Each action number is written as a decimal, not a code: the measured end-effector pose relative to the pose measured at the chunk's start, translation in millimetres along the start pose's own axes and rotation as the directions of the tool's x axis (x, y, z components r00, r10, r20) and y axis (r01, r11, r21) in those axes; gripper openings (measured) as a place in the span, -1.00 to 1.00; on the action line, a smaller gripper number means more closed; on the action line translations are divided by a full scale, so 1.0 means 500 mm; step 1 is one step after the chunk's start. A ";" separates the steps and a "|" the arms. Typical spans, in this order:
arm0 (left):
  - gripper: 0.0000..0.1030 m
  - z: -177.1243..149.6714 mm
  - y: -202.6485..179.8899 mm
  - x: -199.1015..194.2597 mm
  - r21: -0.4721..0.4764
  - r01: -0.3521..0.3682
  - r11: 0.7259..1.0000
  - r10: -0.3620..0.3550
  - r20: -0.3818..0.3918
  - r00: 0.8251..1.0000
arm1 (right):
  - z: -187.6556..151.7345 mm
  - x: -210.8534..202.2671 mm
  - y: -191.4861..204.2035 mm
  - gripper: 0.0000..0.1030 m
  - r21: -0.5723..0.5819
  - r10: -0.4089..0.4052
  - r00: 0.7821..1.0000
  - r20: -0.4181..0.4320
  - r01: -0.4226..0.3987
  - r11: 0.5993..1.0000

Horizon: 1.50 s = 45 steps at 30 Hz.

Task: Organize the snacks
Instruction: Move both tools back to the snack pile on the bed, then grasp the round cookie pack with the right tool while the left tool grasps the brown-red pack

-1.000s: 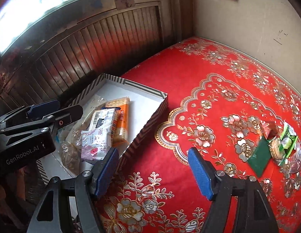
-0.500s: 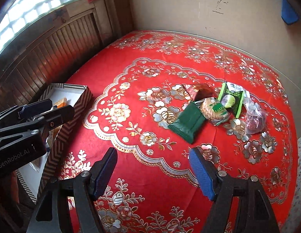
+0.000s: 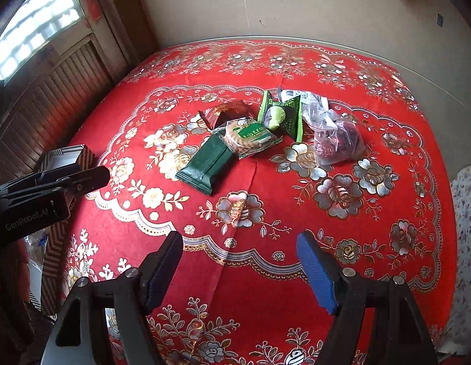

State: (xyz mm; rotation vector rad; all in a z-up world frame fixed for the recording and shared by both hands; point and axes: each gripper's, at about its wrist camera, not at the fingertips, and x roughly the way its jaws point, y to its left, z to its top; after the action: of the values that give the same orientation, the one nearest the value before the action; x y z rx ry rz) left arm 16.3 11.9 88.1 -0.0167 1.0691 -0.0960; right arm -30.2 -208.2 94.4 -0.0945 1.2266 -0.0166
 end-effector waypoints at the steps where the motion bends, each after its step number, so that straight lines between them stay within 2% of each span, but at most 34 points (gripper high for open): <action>1: 0.24 0.005 -0.007 0.007 0.003 0.003 1.000 -0.003 -0.008 1.000 | 0.002 0.002 -0.009 0.46 0.006 -0.002 1.000 -0.004 0.002 1.000; 5: 0.23 0.032 -0.032 0.028 -0.010 0.058 0.998 -0.058 -0.045 0.997 | 0.010 0.004 -0.039 0.47 0.031 0.003 1.000 0.000 -0.003 1.000; 10: 0.23 0.052 -0.044 0.036 -0.002 0.042 0.999 -0.042 -0.041 0.998 | 0.030 0.011 -0.052 0.47 0.027 0.036 0.999 0.013 -0.036 0.999; 17: 0.23 0.067 -0.027 0.049 -0.013 0.032 0.999 -0.033 -0.058 0.998 | 0.077 0.045 -0.050 0.47 -0.012 0.132 0.991 0.018 -0.132 0.991; 20: 0.23 0.076 -0.019 0.050 -0.008 0.043 0.999 -0.044 -0.060 0.997 | 0.105 0.074 -0.049 0.47 -0.047 0.177 0.984 -0.009 -0.177 0.983; 26: 0.23 0.090 0.001 0.046 0.017 0.065 0.998 -0.063 -0.071 0.995 | 0.162 0.131 -0.030 0.49 -0.141 0.211 0.976 -0.050 -0.216 0.966; 34: 0.24 0.090 0.029 0.046 0.024 0.044 0.999 -0.042 -0.085 0.996 | 0.219 0.193 -0.024 0.50 -0.216 0.209 0.973 -0.097 -0.225 0.950; 37: 0.24 0.094 0.035 0.051 0.012 0.061 0.998 -0.060 -0.103 0.993 | 0.229 0.221 -0.023 0.50 -0.217 0.233 0.962 -0.140 -0.259 0.941; 39: 0.24 0.101 0.033 0.054 0.015 0.087 0.996 -0.085 -0.107 0.991 | 0.229 0.230 -0.016 0.49 -0.249 0.217 0.964 -0.150 -0.250 0.936; 40: 0.24 0.107 0.029 0.057 0.027 0.099 0.995 -0.095 -0.103 0.990 | 0.227 0.231 -0.014 0.45 -0.264 0.219 0.965 -0.146 -0.252 0.931; 42: 0.24 0.121 0.021 0.067 0.053 0.125 0.991 -0.119 -0.103 0.988 | 0.223 0.239 -0.010 -0.06 -0.269 0.196 0.967 -0.164 -0.235 0.934; 45: 0.24 0.147 0.007 0.092 0.087 0.179 0.980 -0.167 -0.133 0.977 | 0.205 0.215 -0.017 -0.08 -0.260 0.195 0.973 -0.122 -0.221 0.940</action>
State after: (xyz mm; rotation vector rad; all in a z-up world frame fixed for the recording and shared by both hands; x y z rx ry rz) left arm 103.1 9.2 83.0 -0.0155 1.1858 -0.3105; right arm 102.9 -217.2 28.2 -0.2056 1.3238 0.3373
